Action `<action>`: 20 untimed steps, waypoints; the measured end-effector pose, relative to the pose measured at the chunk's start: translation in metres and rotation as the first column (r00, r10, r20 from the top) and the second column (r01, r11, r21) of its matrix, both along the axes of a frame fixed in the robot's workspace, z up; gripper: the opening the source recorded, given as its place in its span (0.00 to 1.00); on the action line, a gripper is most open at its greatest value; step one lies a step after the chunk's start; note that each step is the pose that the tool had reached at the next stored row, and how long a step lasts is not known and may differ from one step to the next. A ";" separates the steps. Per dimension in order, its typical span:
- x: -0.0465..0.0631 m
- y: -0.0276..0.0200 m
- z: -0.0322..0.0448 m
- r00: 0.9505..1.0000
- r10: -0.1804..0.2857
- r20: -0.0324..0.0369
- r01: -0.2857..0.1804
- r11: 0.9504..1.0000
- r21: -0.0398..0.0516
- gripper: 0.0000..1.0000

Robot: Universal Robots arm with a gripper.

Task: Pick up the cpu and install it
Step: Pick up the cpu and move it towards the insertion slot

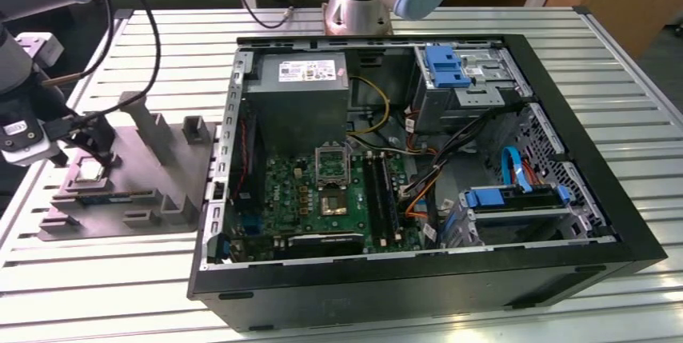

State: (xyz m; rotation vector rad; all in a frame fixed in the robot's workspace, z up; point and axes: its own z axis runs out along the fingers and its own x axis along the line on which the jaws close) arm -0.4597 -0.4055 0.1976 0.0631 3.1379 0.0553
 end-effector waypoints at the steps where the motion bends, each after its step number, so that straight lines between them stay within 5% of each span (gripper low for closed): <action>1: 0.000 0.0000 -0.0015 1.000 0.000 0.000 0.000 1.000 0.000 0.69; 20: 0.000 -0.0020 -0.0153 1.000 -0.004 0.000 0.004 1.000 -0.005 0.69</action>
